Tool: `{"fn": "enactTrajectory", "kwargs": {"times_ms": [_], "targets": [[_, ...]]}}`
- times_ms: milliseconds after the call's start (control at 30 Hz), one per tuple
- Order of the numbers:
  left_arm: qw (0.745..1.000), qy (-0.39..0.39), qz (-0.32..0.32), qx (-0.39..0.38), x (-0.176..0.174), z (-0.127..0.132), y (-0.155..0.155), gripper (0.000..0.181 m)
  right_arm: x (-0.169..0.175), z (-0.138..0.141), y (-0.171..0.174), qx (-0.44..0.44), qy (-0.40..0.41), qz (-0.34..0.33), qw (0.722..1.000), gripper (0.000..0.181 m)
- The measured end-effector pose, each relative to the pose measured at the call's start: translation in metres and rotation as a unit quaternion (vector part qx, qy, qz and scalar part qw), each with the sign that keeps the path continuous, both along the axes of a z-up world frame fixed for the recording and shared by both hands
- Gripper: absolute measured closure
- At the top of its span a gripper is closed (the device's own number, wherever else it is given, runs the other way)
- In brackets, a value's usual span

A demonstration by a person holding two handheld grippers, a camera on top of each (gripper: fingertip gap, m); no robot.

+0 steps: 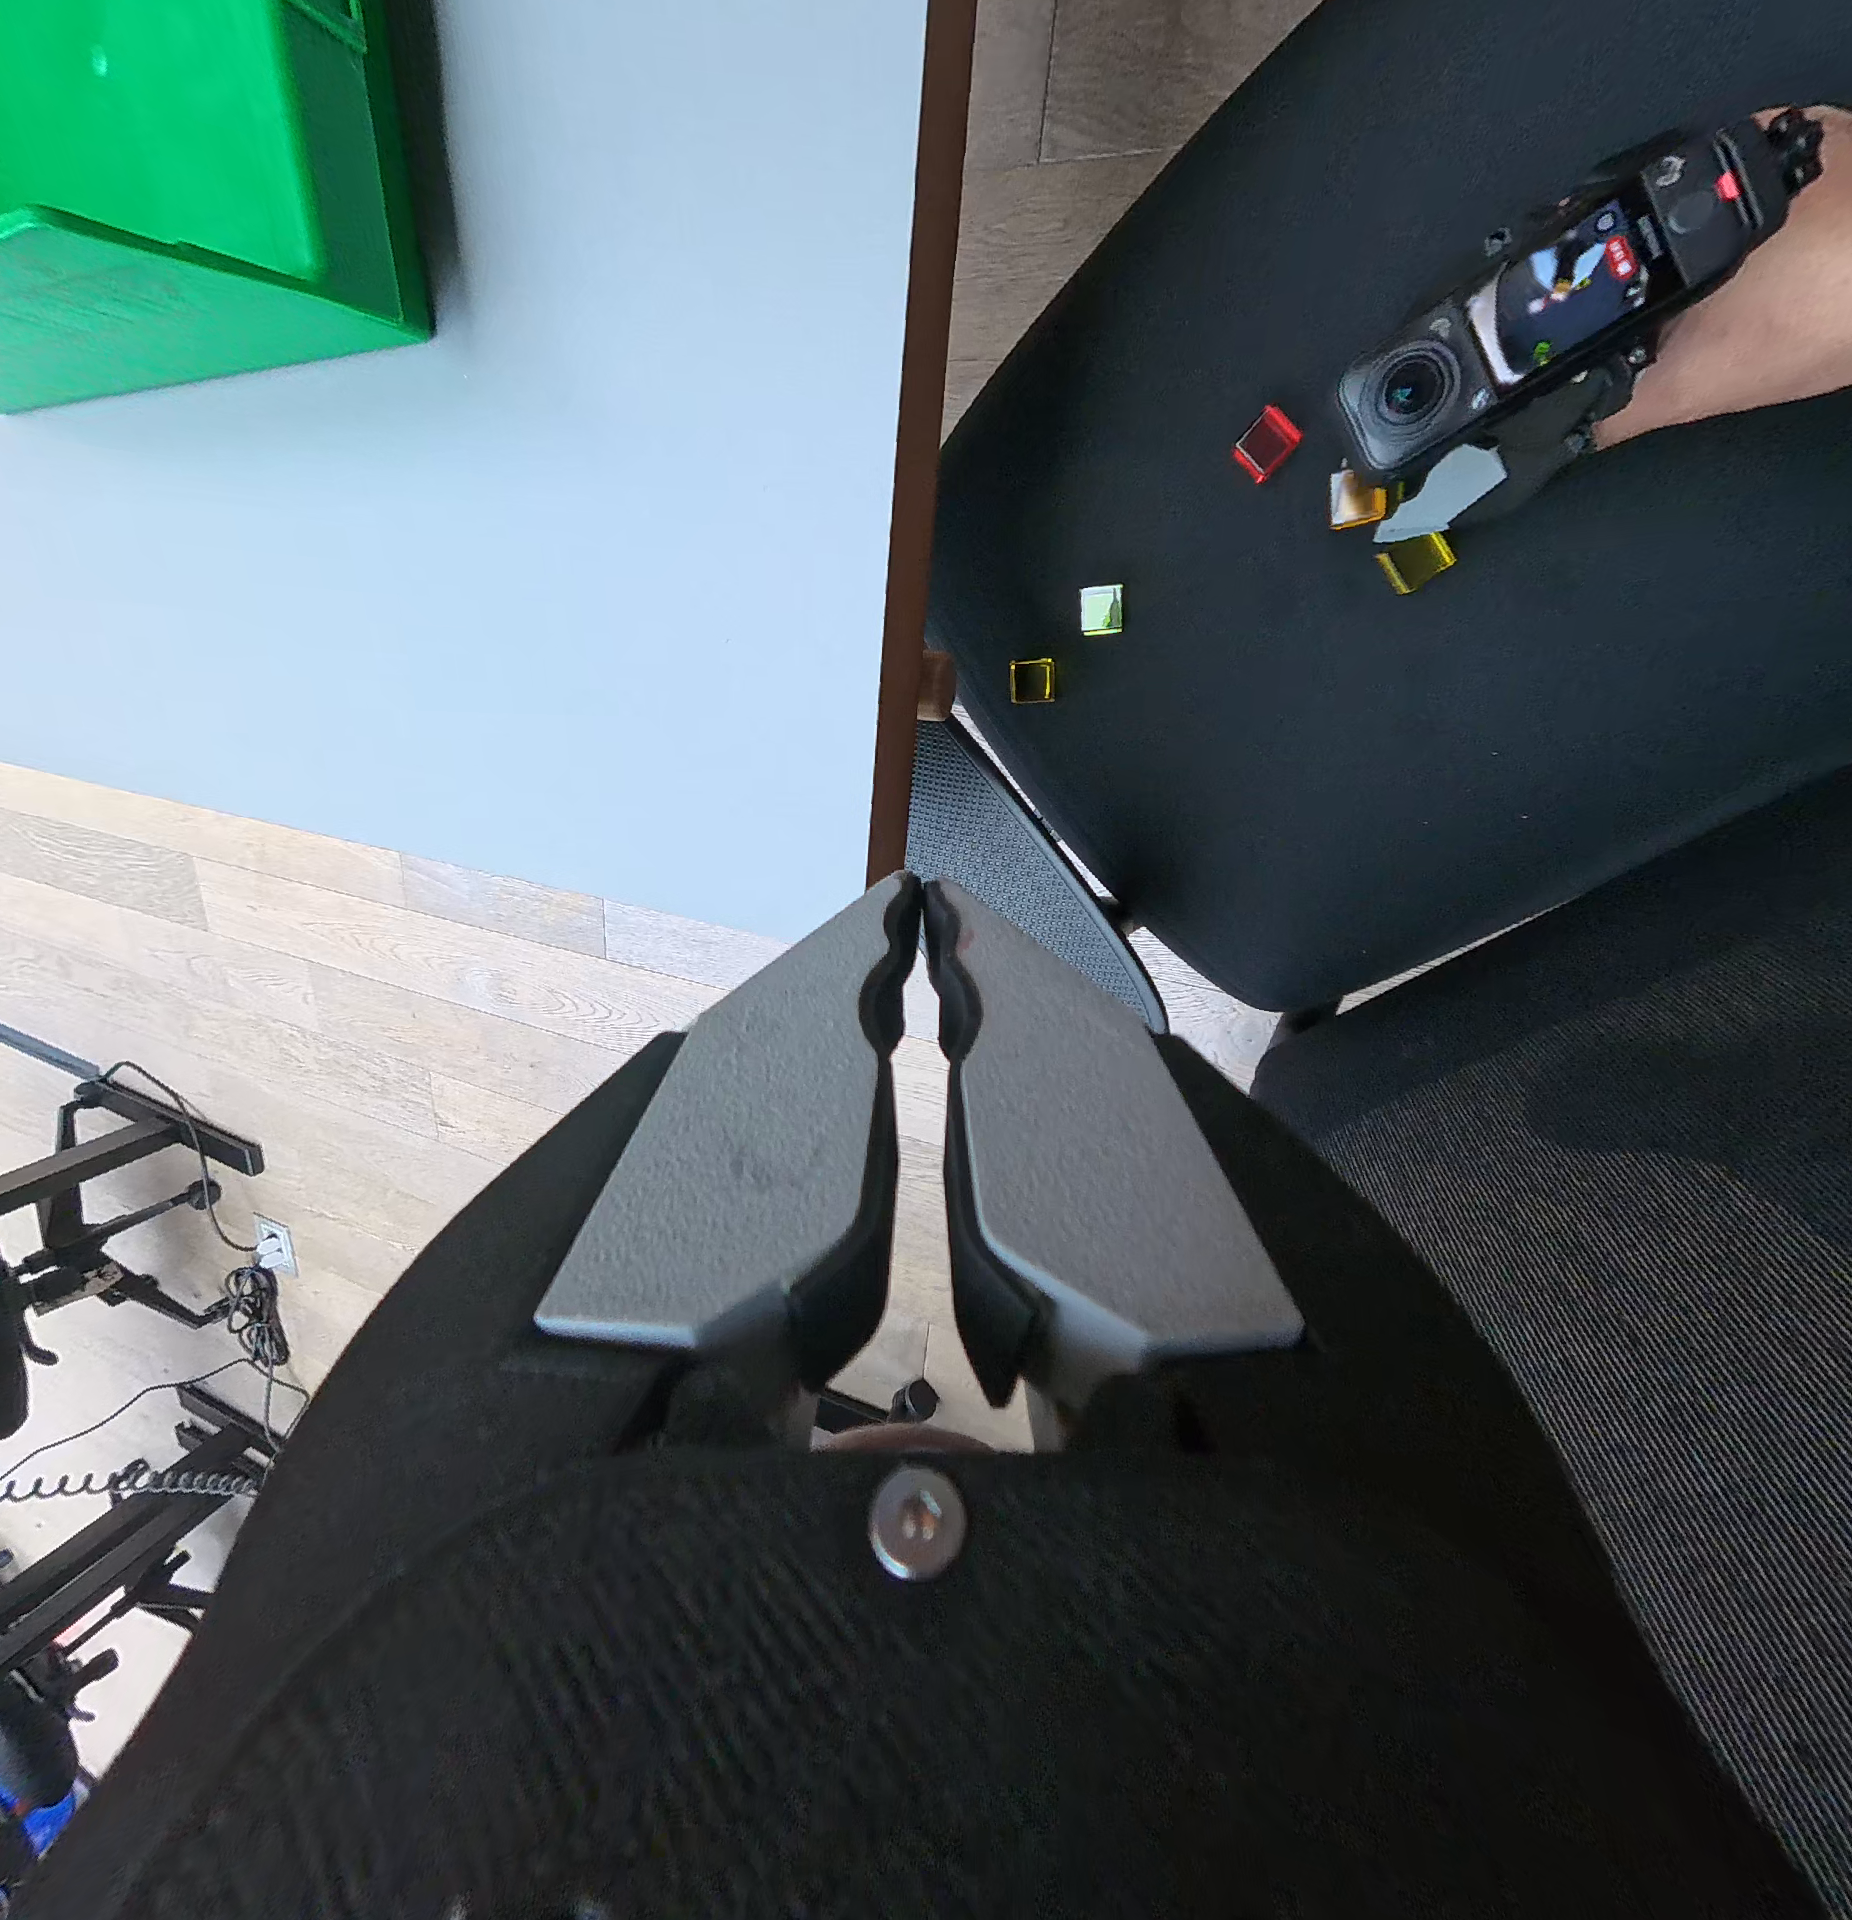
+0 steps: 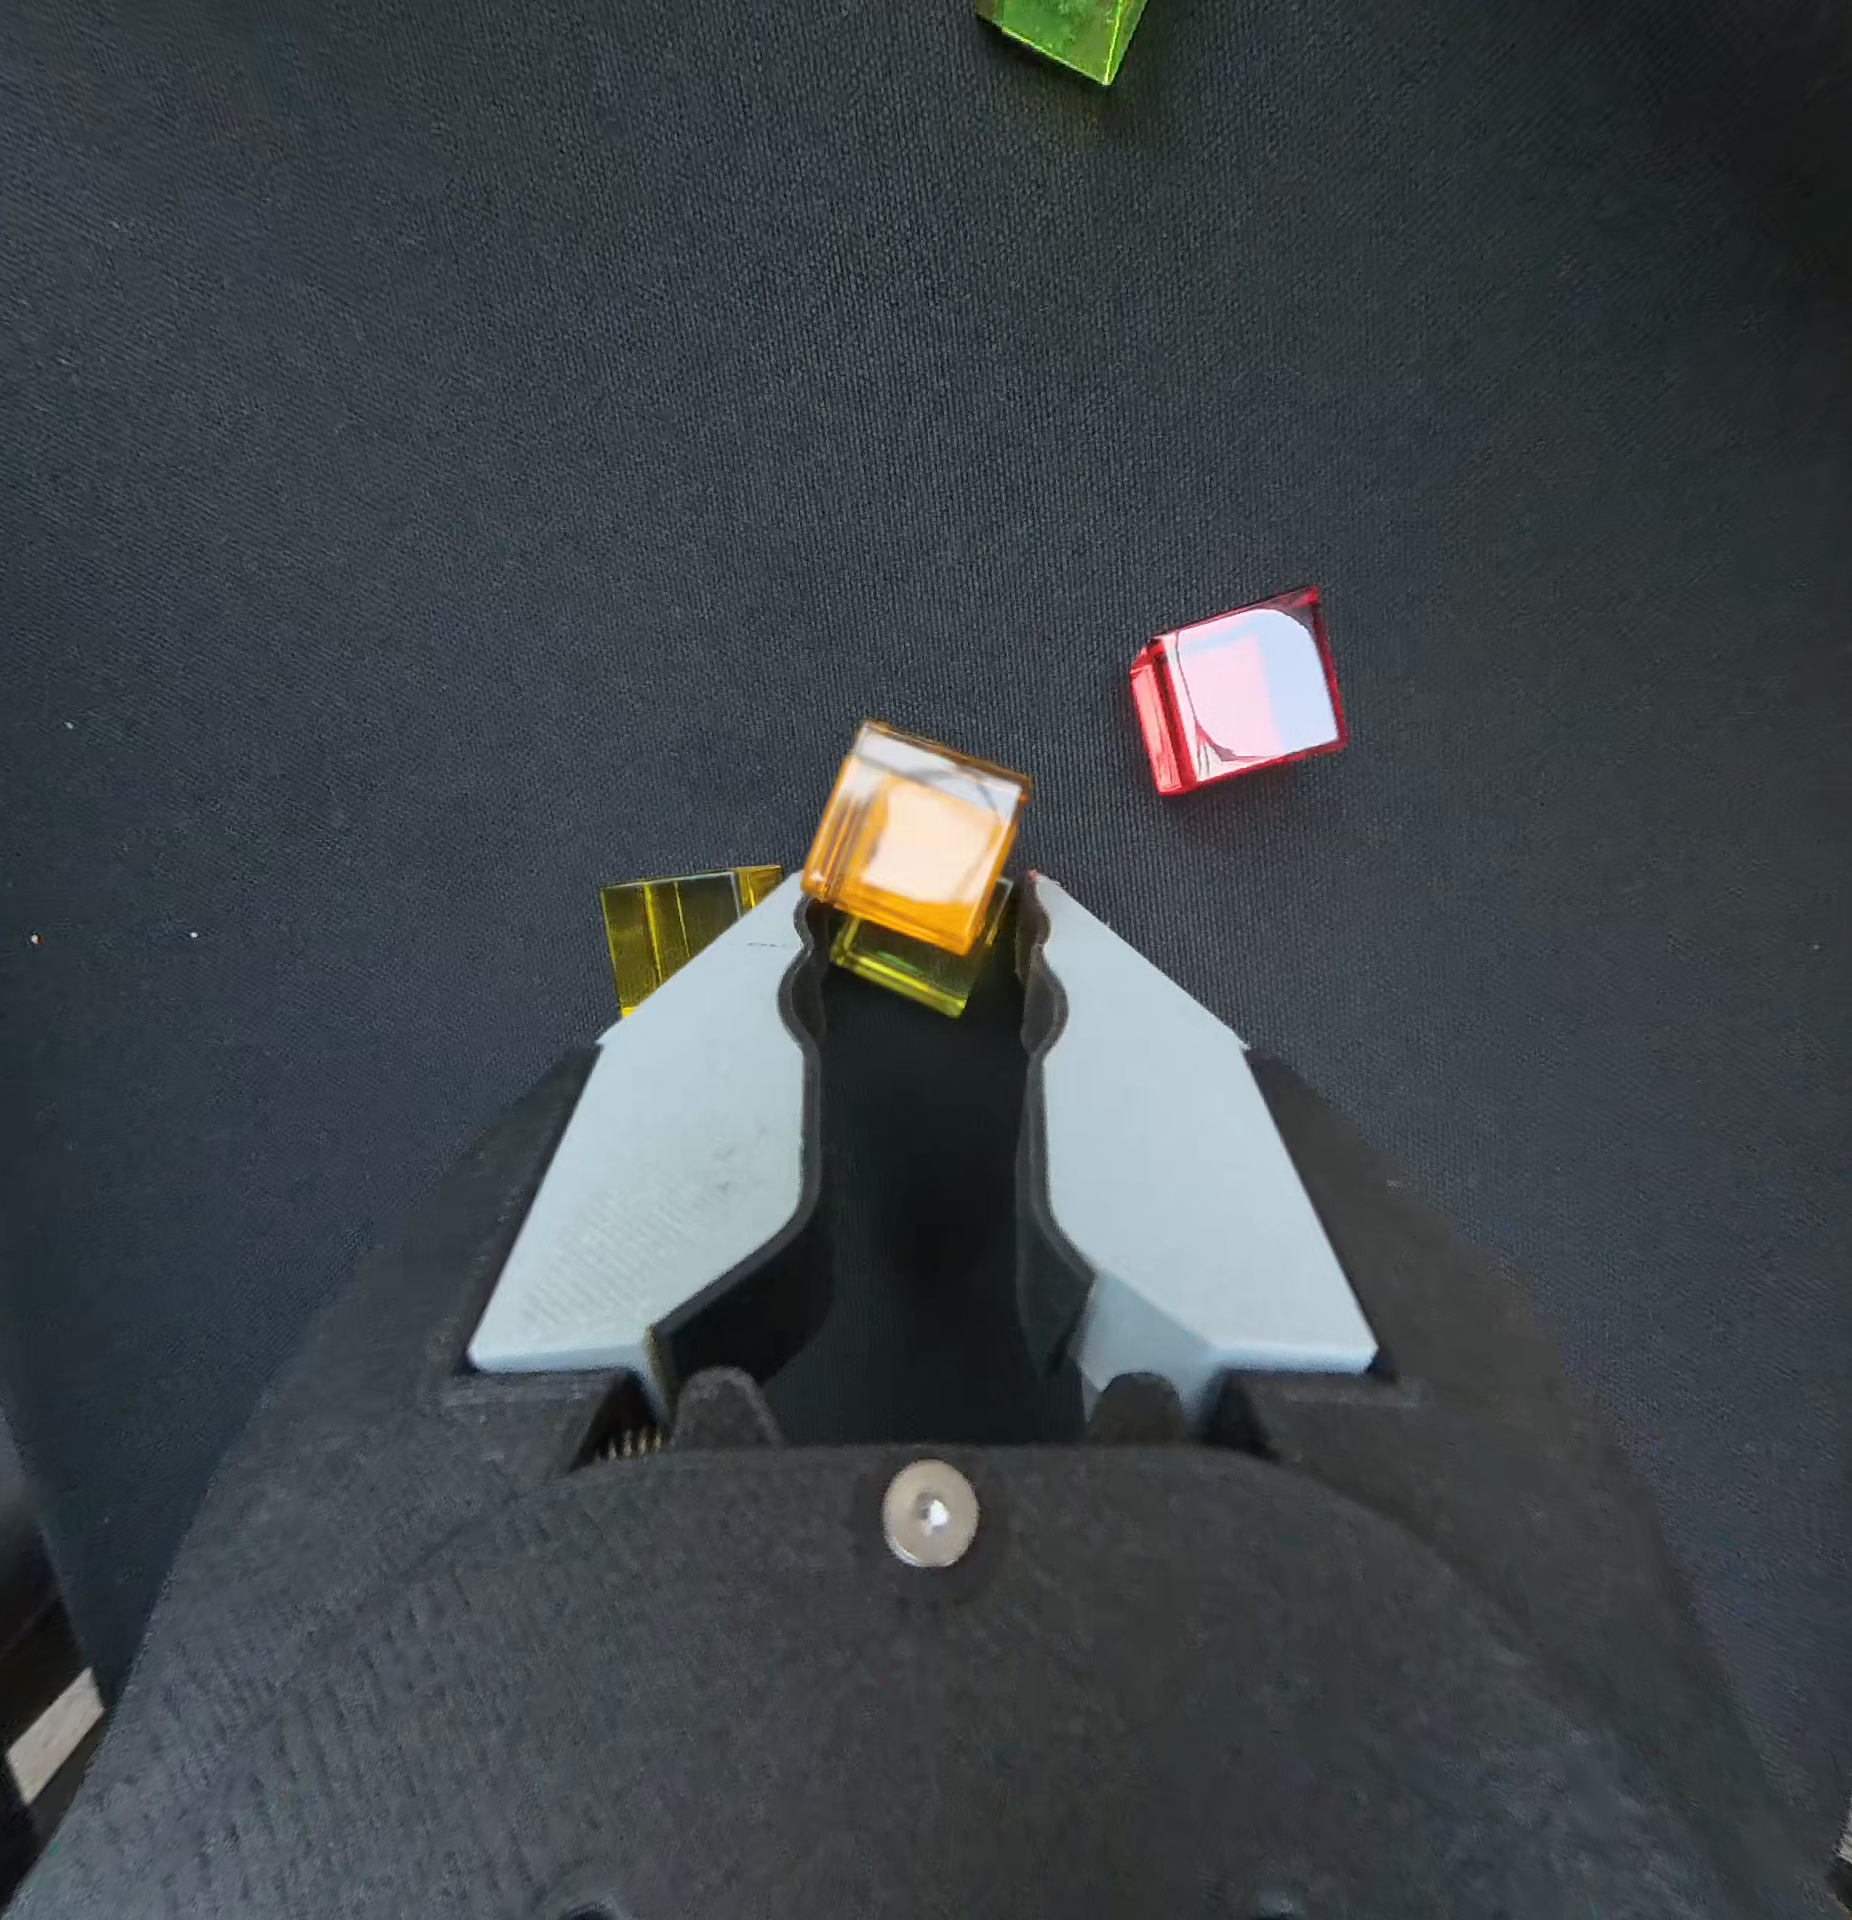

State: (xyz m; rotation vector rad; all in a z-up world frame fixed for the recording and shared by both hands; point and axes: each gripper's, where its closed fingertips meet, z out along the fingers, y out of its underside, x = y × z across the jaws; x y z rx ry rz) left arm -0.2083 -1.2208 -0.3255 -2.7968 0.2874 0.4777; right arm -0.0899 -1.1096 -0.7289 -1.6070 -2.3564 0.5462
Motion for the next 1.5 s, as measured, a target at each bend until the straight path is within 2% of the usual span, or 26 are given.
{"fn": "enactTrajectory", "kwargs": {"times_ms": [33, 500, 700, 767, 867, 1067, 1233, 1333, 1433, 1500], "targets": [[1.0, 0.0, 0.0, 0.0, 0.0, 0.0, 0.0, 0.181, 0.001, 0.0, 0.0, -0.002, 0.0, -0.001, 1.0, 0.146], [1.0, -0.001, 0.004, 0.01, -0.003, 0.005, 0.001, 0.181, 0.004, 0.023, 0.002, 0.009, 0.024, -0.046, 0.999, 0.136], [1.0, -0.002, 0.004, 0.009, -0.002, 0.005, 0.001, 0.181, 0.01, 0.006, 0.004, 0.029, -0.006, -0.037, 0.999, 0.143], [1.0, -0.001, 0.003, 0.009, -0.001, 0.004, 0.001, 0.181, 0.008, 0.003, 0.002, 0.03, -0.011, -0.029, 0.999, 0.153], [1.0, -0.001, 0.002, 0.004, -0.001, 0.002, 0.0, 0.181, 0.001, 0.005, 0.0, 0.028, -0.006, -0.03, 0.999, 0.155], [1.0, -0.001, 0.004, 0.008, -0.002, 0.004, 0.001, 0.181, -0.028, 0.031, -0.015, 0.019, 0.053, -0.002, 0.998, 0.157], [1.0, -0.002, 0.004, 0.005, -0.002, 0.002, 0.0, 0.181, -0.021, 0.016, -0.01, 0.027, 0.02, -0.003, 0.999, 0.158], [1.0, -0.003, 0.003, 0.007, -0.002, 0.003, 0.0, 0.181, -0.011, 0.006, -0.007, 0.033, 0.002, -0.003, 0.999, 0.155], [1.0, -0.002, 0.004, 0.009, -0.002, 0.004, 0.001, 0.181, -0.017, 0.016, -0.009, 0.036, 0.025, -0.003, 0.999, 0.151], [1.0, -0.003, 0.005, 0.008, -0.002, 0.004, 0.0, 0.181, -0.025, 0.023, -0.014, 0.035, 0.043, 0.0, 0.998, 0.14]]}}
